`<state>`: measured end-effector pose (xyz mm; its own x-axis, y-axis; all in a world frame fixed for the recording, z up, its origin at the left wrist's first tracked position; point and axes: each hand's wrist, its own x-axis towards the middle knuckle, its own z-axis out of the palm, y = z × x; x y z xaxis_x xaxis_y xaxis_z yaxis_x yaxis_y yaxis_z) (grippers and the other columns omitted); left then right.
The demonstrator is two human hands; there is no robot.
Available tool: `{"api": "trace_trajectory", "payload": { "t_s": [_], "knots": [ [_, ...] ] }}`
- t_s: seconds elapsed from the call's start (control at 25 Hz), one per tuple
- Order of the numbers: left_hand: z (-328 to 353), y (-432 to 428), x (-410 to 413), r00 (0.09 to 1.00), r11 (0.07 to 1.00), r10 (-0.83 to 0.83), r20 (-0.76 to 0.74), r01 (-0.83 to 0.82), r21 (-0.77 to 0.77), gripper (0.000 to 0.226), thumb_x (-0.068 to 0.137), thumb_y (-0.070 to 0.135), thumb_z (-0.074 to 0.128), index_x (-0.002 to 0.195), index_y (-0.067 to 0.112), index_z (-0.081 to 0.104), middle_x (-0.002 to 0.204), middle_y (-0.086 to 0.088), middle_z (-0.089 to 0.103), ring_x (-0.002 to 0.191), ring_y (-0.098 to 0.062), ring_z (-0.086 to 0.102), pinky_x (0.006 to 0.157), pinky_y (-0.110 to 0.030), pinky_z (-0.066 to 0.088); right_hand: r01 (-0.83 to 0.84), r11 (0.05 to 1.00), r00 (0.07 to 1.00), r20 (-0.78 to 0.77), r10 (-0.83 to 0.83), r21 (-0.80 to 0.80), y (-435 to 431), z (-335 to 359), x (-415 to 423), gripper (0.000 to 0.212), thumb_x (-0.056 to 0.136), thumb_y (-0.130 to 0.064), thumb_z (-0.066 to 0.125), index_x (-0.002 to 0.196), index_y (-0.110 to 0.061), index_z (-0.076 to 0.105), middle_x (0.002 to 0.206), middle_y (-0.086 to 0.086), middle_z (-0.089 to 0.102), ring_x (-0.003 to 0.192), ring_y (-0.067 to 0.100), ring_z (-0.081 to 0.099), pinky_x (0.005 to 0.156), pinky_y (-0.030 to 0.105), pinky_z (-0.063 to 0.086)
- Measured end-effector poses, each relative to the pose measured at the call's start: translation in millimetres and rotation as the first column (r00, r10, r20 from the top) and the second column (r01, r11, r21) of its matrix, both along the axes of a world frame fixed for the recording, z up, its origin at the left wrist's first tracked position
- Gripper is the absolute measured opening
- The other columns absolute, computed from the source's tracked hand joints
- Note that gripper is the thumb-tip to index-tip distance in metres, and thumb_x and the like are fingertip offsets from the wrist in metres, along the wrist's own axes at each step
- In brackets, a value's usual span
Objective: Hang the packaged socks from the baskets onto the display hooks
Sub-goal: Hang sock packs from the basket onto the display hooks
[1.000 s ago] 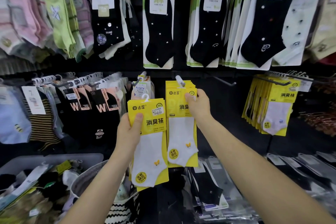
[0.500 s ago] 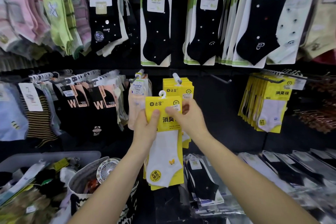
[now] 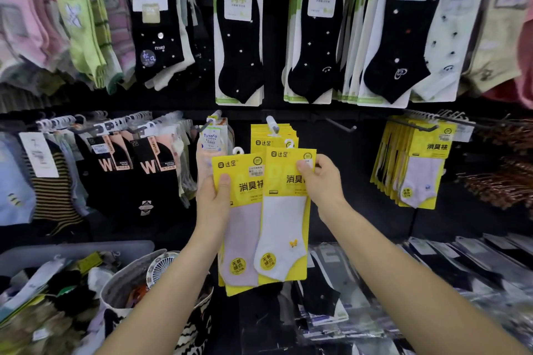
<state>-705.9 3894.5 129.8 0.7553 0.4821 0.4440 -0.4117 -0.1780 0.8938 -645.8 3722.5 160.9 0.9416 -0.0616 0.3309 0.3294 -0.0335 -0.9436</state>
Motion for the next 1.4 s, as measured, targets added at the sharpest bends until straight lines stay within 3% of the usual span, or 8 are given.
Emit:
{"api": "trace_trajectory", "payload": {
  "t_s": [0.24, 0.4, 0.52, 0.68, 0.84, 1.04, 1.2, 1.4],
  "knots": [
    [-1.1, 26.7, -7.0, 0.997, 0.997, 0.075, -0.031, -0.075, 0.013, 0.020, 0.099, 0.029, 0.041, 0.088, 0.022, 0.056, 0.091, 0.001, 0.064, 0.083, -0.013, 0.062, 0.068, -0.025, 0.049, 0.025, 0.997, 0.998, 0.056, -0.020, -0.079, 19.6, 22.8, 23.8, 0.011, 0.088, -0.022, 0.059, 0.079, -0.025, 0.053, 0.088, 0.000, 0.063, 0.087, 0.023, 0.063, 0.077, 0.042, 0.053],
    [-2.3, 32.3, -7.9, 0.997, 0.997, 0.069, -0.045, -0.067, 0.033, 0.027, 0.099, 0.028, 0.041, 0.099, 0.006, 0.057, 0.096, -0.007, 0.065, 0.087, -0.020, 0.063, 0.072, -0.029, 0.049, 0.069, 0.990, 0.997, 0.027, -0.066, -0.122, 31.6, 16.2, 35.1, 0.010, 0.090, -0.024, 0.059, 0.084, -0.020, 0.053, 0.086, 0.003, 0.062, 0.084, 0.026, 0.062, 0.074, 0.041, 0.053],
    [-0.7, 26.7, -7.6, 0.997, 0.998, 0.057, -0.045, -0.056, 0.028, 0.027, 0.099, 0.028, 0.042, 0.102, 0.006, 0.057, 0.096, -0.004, 0.065, 0.087, -0.018, 0.063, 0.069, -0.025, 0.049, 0.095, 0.978, 0.995, 0.015, -0.094, -0.183, 30.5, 15.5, 39.0, 0.013, 0.089, -0.028, 0.060, 0.090, -0.016, 0.054, 0.084, 0.000, 0.059, 0.080, 0.020, 0.058, 0.067, 0.034, 0.048],
    [2.8, 14.3, -7.1, 1.000, 0.999, 0.014, -0.008, -0.014, 0.043, 0.022, 0.099, 0.025, 0.042, 0.093, 0.015, 0.060, 0.086, 0.004, 0.067, 0.074, 0.000, 0.064, 0.062, -0.014, 0.049, 0.268, 0.940, 0.958, 0.162, -0.236, -0.211, 22.3, 5.9, 22.6, 0.026, 0.086, -0.037, 0.064, 0.102, -0.020, 0.053, 0.098, -0.005, 0.053, 0.091, 0.012, 0.053, 0.078, 0.029, 0.047],
    [3.7, -6.0, -4.7, 0.999, 0.998, -0.037, 0.013, 0.036, 0.045, 0.020, 0.099, 0.020, 0.042, 0.090, 0.019, 0.059, 0.083, 0.010, 0.065, 0.068, 0.006, 0.064, 0.057, -0.008, 0.048, -0.040, 0.984, 0.987, 0.149, 0.067, -0.173, 28.2, -7.0, -7.4, 0.026, 0.077, -0.044, 0.070, 0.082, -0.024, 0.054, 0.079, -0.009, 0.056, 0.070, 0.004, 0.051, 0.061, 0.013, 0.043],
    [0.9, -22.6, -2.4, 0.993, 0.993, -0.113, 0.016, 0.113, 0.036, 0.021, 0.099, 0.020, 0.042, 0.095, 0.016, 0.062, 0.086, 0.006, 0.069, 0.072, 0.000, 0.067, 0.064, -0.017, 0.054, -0.058, 0.988, 0.995, 0.070, 0.068, -0.143, 21.7, -6.6, -11.1, 0.029, 0.077, -0.031, 0.075, 0.085, -0.006, 0.063, 0.086, 0.010, 0.070, 0.082, 0.028, 0.067, 0.076, 0.043, 0.057],
    [-0.9, -21.1, 0.9, 0.999, 0.999, -0.033, 0.006, 0.033, 0.031, 0.026, 0.100, 0.017, 0.038, 0.095, 0.008, 0.061, 0.083, 0.004, 0.065, 0.070, -0.001, 0.061, 0.059, -0.011, 0.048, -0.107, 0.992, 0.993, 0.037, 0.110, -0.070, 10.4, -7.2, -8.6, 0.007, 0.084, -0.022, 0.068, 0.083, -0.024, 0.061, 0.081, -0.003, 0.073, 0.078, 0.013, 0.070, 0.077, 0.041, 0.058],
    [-0.6, -2.8, -0.8, 0.995, 0.995, 0.091, -0.031, -0.092, -0.034, 0.022, 0.099, 0.019, 0.041, 0.082, 0.017, 0.055, 0.076, 0.008, 0.060, 0.066, -0.002, 0.057, 0.055, -0.011, 0.044, 0.017, 1.000, 1.000, 0.019, -0.018, 0.015, 3.0, 5.4, 4.0, 0.013, 0.090, -0.016, 0.058, 0.084, -0.027, 0.055, 0.092, 0.006, 0.069, 0.088, 0.024, 0.068, 0.081, 0.048, 0.055]
  ]
}}
